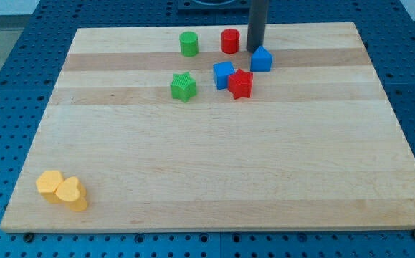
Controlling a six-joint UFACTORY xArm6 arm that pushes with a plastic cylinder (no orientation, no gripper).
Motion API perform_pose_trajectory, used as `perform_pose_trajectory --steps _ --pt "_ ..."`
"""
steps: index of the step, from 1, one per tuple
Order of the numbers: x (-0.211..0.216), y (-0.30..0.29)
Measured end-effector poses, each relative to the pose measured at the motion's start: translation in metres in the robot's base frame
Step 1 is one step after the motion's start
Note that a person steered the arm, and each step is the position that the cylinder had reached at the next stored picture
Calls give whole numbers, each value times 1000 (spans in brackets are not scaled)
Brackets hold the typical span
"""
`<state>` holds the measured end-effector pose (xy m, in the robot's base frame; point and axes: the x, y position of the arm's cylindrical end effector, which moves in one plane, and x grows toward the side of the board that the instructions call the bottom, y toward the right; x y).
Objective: Move the blue triangle towards the top left of the green star
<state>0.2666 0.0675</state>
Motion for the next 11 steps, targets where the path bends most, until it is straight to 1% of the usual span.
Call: perform_pose_trajectory --steps 1,2,3,4,7,11 --pt "2 10" --pt "-4 63" --pt "2 79" --pt "38 77" --pt "38 26" --pt "55 -80"
